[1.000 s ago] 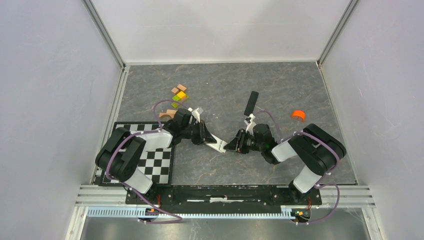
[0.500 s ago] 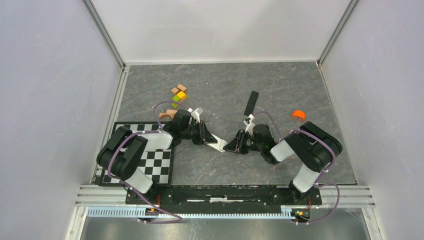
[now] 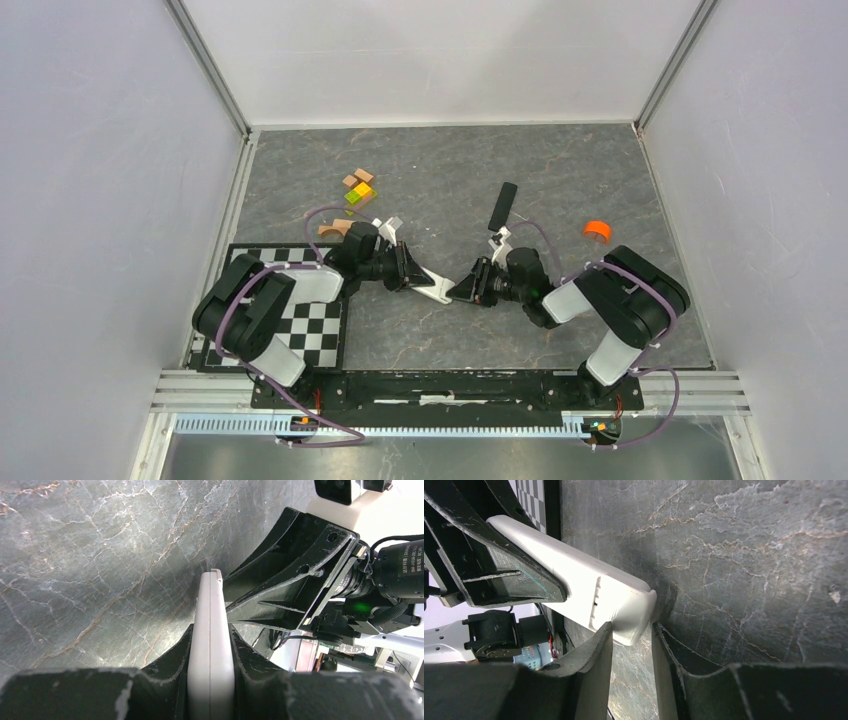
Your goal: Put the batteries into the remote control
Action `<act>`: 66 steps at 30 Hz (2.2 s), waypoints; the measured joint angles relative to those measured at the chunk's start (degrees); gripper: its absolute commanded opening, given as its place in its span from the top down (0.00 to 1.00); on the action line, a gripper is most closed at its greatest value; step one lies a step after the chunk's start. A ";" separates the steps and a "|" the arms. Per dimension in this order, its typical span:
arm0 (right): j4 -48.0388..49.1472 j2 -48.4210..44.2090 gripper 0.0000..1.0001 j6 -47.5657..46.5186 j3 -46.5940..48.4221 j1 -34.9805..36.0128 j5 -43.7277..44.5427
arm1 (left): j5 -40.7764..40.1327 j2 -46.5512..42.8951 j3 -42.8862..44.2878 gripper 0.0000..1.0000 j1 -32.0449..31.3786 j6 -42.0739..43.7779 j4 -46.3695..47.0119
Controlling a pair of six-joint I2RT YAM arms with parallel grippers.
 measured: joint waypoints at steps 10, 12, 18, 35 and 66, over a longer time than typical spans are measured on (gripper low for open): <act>2.56 -2.58 0.67 0.39 -1.62 -0.11 2.29 | -0.61 -2.89 -0.15 0.98 0.11 -0.68 -0.07; 3.82 -2.95 0.63 0.59 -2.01 -0.17 2.40 | -0.74 -3.69 -0.22 0.98 0.20 -1.14 -0.07; 7.08 -5.46 0.56 1.11 -3.63 -0.44 3.58 | -0.98 -6.58 -0.22 0.98 0.26 -3.28 -0.04; 20.98 -16.09 0.69 5.27 -9.44 -2.10 5.09 | 2.14 -12.70 -0.22 0.98 0.20 -12.41 7.65; 8.28 -30.69 1.00 4.79 -4.66 -4.52 4.39 | 3.10 -14.01 -0.35 0.98 0.59 -13.88 23.65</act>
